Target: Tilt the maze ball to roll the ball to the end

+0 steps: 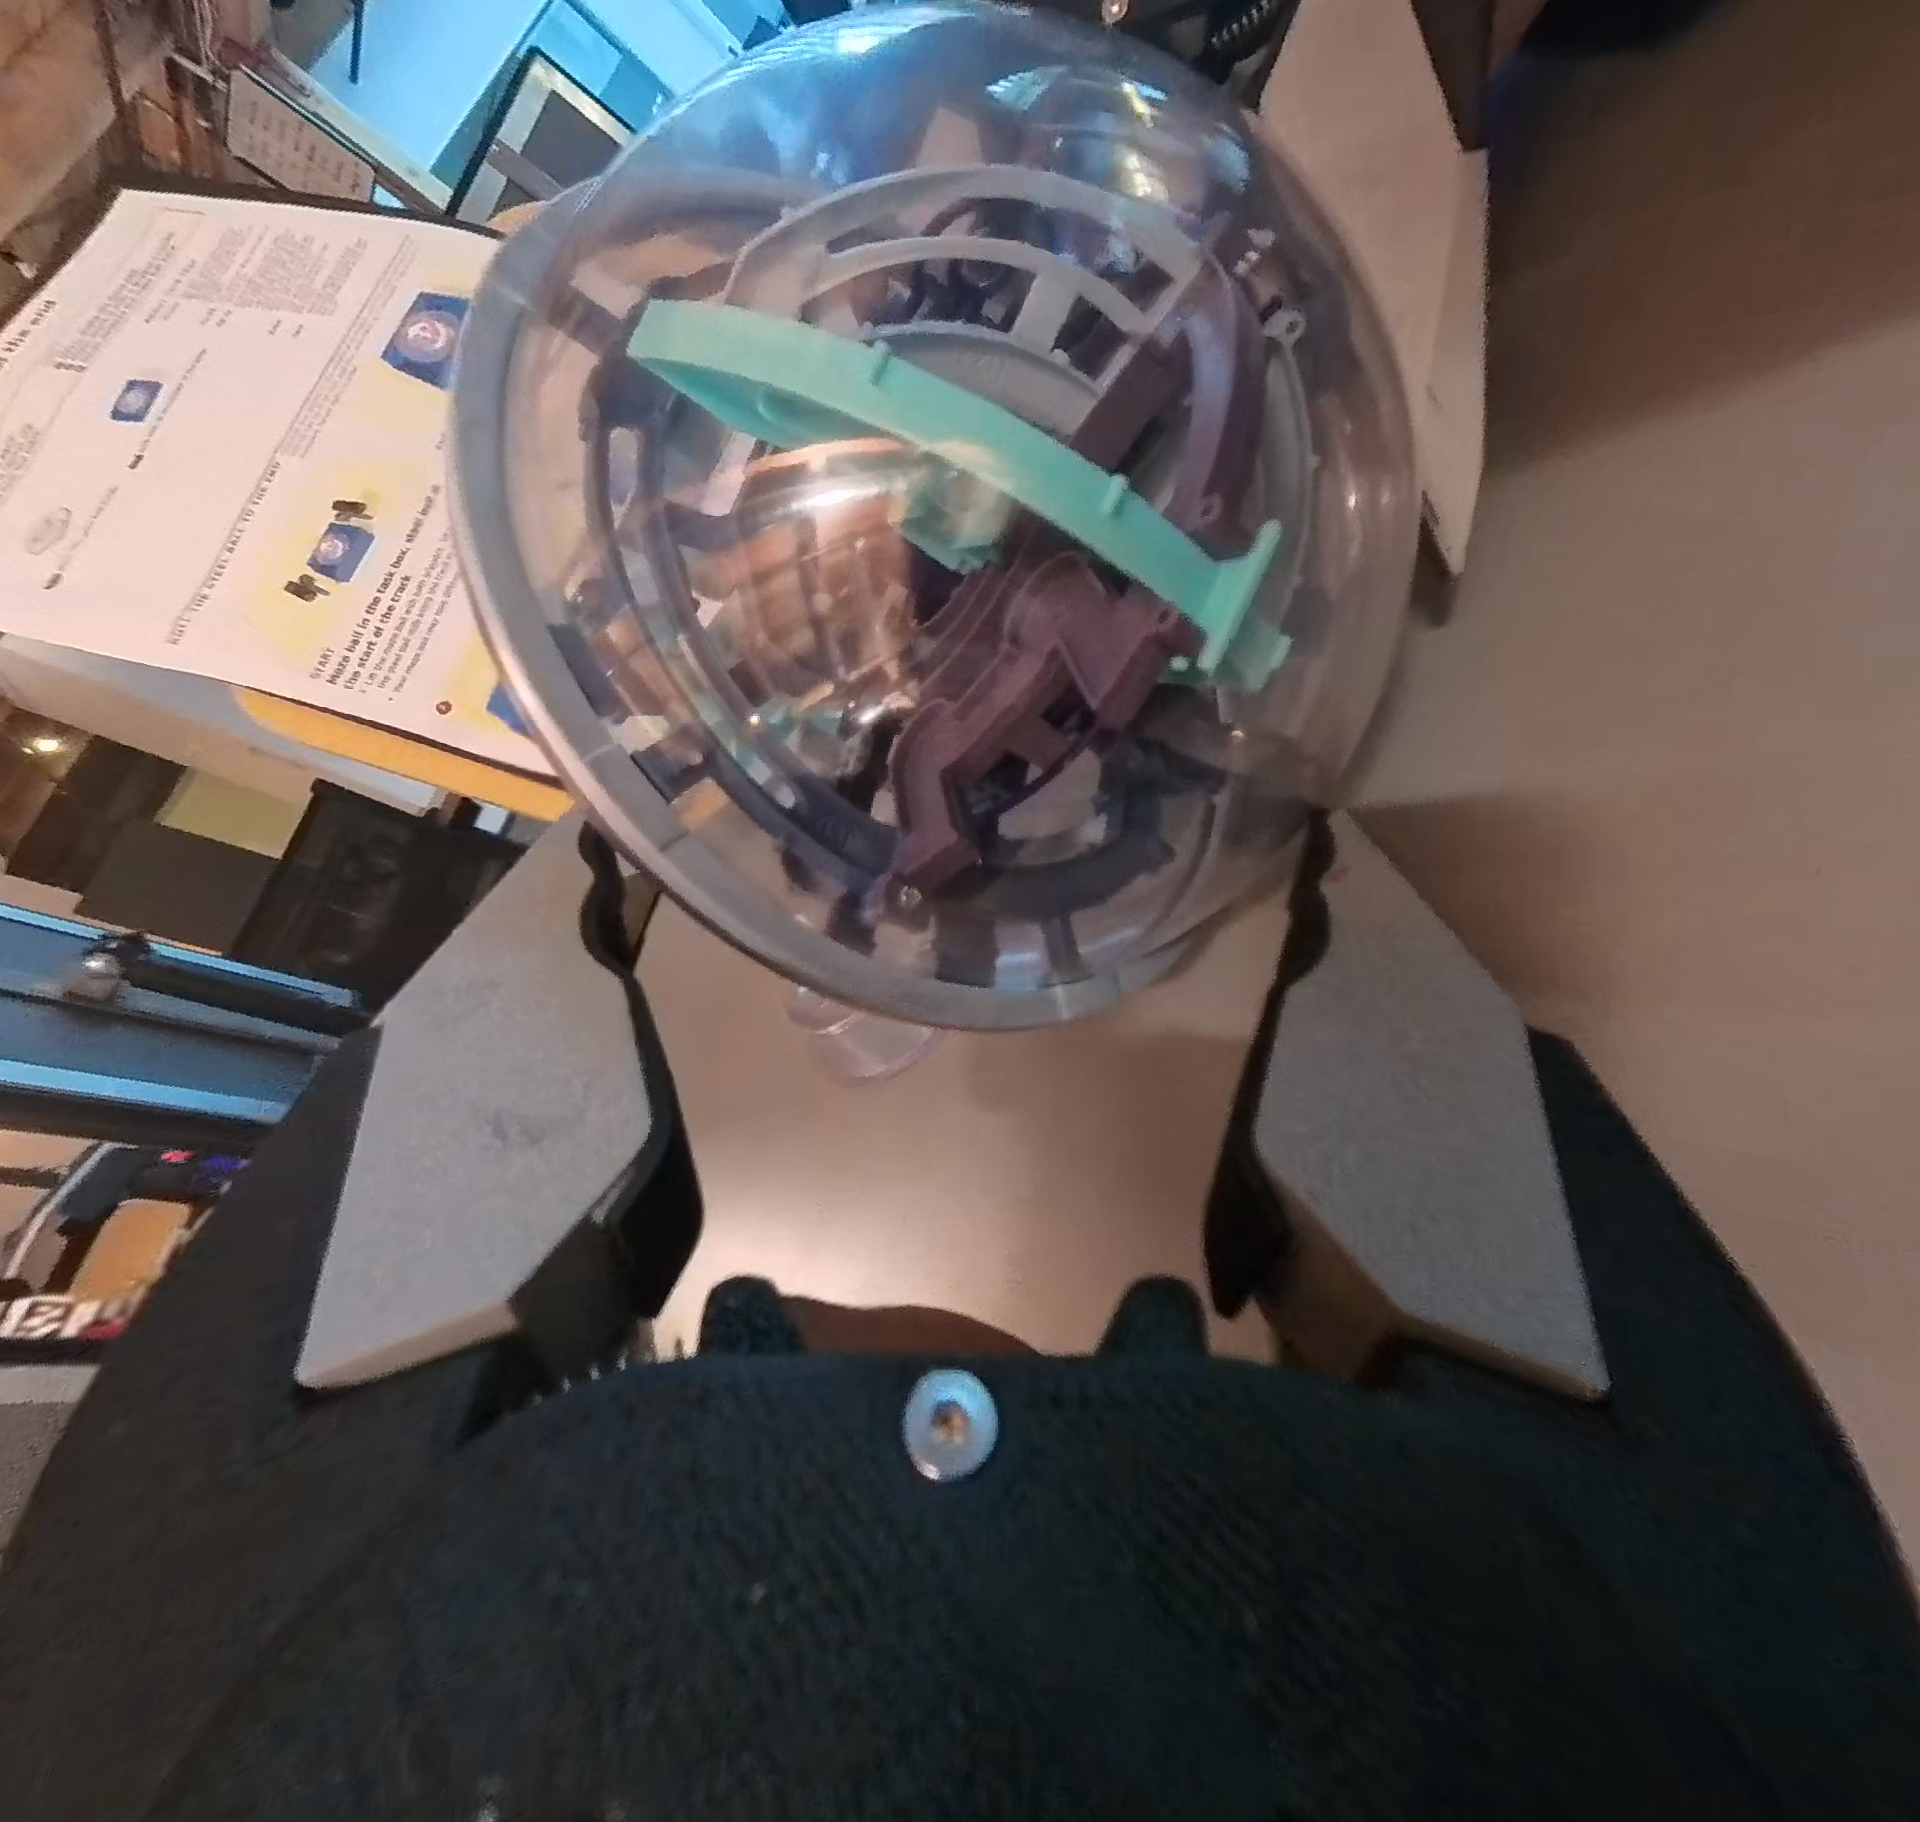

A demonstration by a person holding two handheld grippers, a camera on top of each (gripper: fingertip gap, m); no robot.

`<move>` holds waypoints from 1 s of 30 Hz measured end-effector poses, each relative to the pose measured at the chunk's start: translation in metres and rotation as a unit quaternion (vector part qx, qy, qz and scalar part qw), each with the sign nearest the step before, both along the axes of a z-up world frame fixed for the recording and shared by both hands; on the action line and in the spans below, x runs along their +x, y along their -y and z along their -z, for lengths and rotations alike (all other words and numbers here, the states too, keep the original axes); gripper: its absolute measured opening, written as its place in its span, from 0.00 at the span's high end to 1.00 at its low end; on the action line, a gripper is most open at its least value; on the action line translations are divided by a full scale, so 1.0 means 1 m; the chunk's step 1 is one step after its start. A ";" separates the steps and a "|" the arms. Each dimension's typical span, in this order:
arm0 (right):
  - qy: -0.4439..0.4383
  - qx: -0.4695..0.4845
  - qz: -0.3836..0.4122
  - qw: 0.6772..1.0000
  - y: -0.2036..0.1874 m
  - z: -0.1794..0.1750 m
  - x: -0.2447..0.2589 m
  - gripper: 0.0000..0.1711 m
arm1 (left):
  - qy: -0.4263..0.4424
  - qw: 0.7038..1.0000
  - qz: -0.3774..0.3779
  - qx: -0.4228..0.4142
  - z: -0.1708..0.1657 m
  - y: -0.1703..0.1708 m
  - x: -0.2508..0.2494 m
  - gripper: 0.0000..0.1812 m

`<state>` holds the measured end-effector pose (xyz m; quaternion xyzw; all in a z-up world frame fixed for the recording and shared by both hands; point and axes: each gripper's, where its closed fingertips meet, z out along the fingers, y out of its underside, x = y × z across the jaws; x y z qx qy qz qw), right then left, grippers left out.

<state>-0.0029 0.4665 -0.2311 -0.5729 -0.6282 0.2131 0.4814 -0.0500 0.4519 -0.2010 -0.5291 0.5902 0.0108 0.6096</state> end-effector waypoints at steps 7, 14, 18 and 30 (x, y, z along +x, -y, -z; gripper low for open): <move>0.001 -0.052 -0.010 0.999 0.008 -0.001 0.003 0.13 | 0.026 0.999 0.013 -0.044 -0.002 0.006 0.004 0.31; -0.002 -0.131 -0.016 0.991 0.016 -0.002 0.002 0.13 | 0.060 0.991 0.025 -0.113 -0.004 0.010 0.004 0.31; 0.013 -0.155 -0.010 0.988 0.017 0.002 0.004 0.13 | 0.064 0.988 0.025 -0.138 0.000 0.009 0.005 0.31; 0.043 -0.148 0.008 0.988 0.015 0.002 0.014 0.13 | 0.076 0.988 0.028 -0.133 0.002 0.007 0.013 0.30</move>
